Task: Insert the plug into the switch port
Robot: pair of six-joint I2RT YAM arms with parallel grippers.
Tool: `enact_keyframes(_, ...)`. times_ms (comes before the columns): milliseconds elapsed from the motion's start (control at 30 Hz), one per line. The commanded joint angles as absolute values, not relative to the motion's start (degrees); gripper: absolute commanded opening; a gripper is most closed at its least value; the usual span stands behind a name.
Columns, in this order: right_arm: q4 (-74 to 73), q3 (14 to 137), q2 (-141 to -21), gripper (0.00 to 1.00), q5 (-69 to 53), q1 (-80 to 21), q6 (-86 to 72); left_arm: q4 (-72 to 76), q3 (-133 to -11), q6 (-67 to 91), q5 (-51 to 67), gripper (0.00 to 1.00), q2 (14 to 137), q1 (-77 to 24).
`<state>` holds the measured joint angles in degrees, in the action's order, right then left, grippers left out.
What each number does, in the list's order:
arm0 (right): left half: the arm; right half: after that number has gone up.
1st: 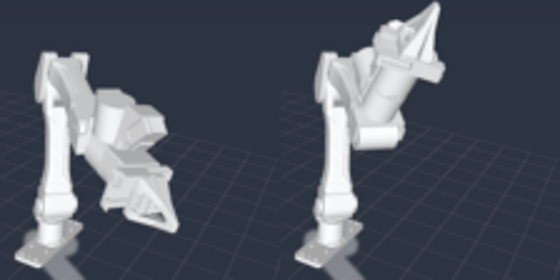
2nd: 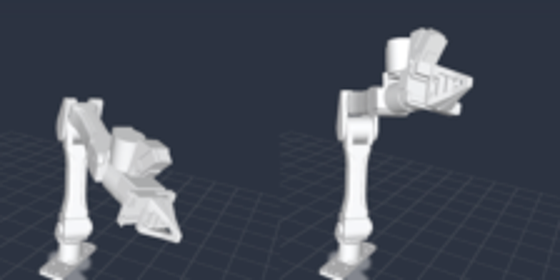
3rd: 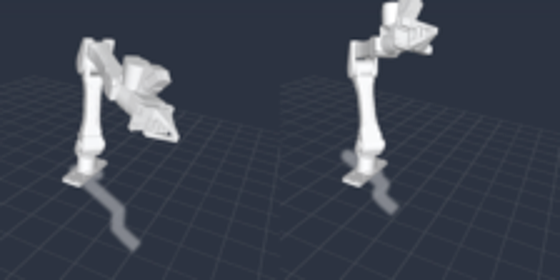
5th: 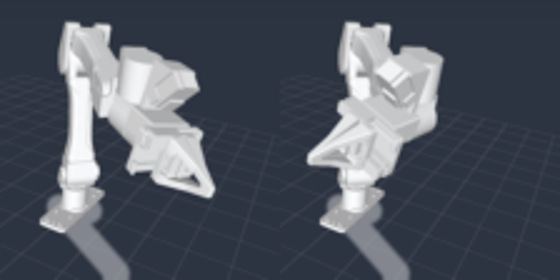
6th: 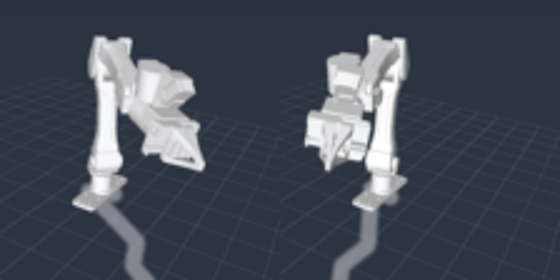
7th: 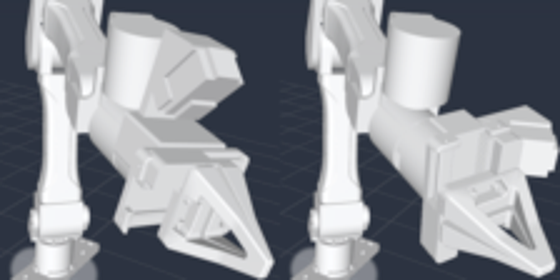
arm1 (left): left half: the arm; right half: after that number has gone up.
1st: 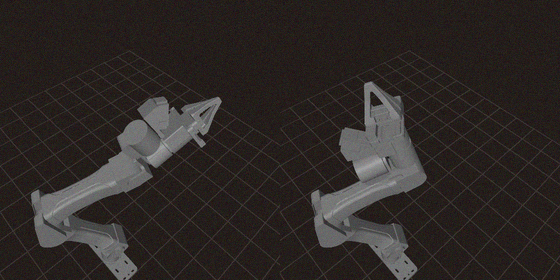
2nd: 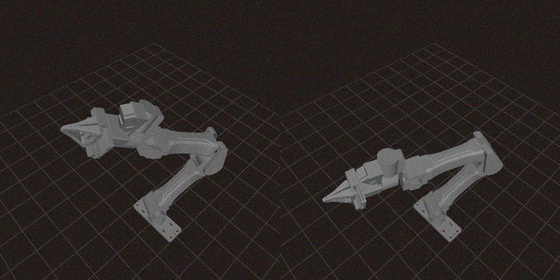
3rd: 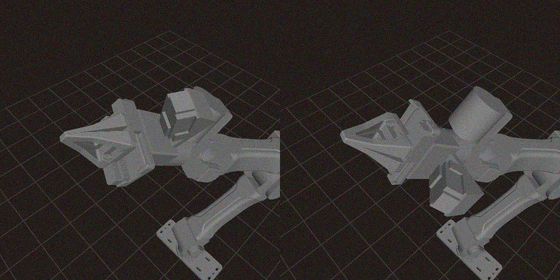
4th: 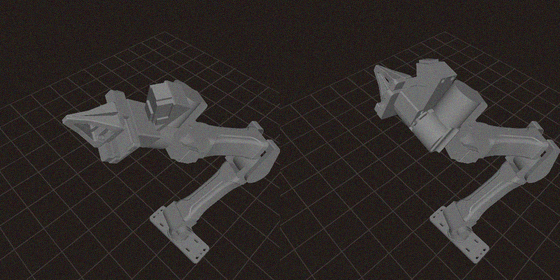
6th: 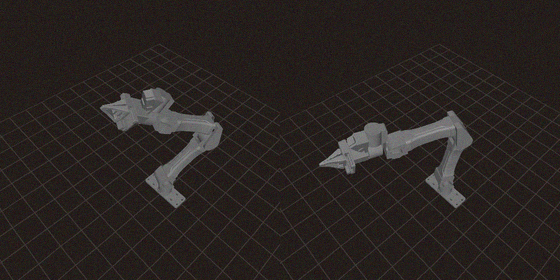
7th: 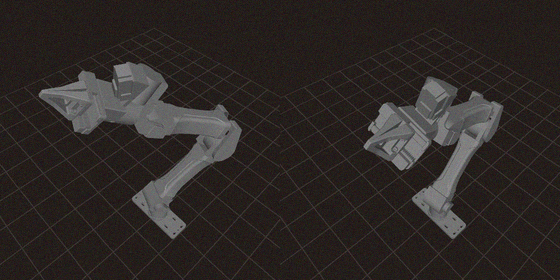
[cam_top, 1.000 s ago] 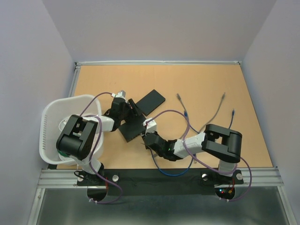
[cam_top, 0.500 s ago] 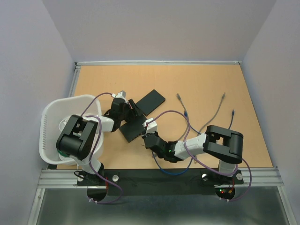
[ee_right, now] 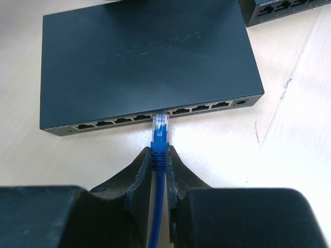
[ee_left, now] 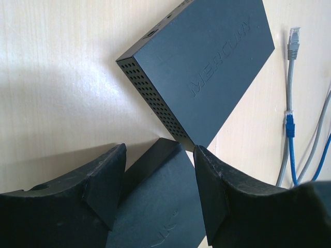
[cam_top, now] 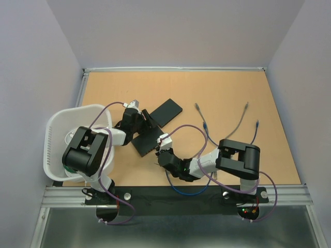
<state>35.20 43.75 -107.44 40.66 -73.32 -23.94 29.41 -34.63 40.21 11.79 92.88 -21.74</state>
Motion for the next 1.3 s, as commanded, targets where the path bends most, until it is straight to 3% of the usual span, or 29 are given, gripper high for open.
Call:
enact_keyframes(0, 43.07, 46.14, -110.30, 0.00, 42.45, -71.72, -25.49, 11.08, -30.06, 41.04, 19.42, 0.66, 95.28, -24.17)
enact_keyframes(633, 44.74, 46.57, -103.45, 0.00, 43.68, -70.14, -17.67, 10.28, -29.00, 39.81, 20.74, 0.66, 94.92, -24.17)
enact_keyframes(1267, 45.53, 51.41, -107.66, 0.00, 39.56, -65.75, -17.23, 10.37, -27.51, 39.29, 20.92, 0.66, 93.78, -24.43)
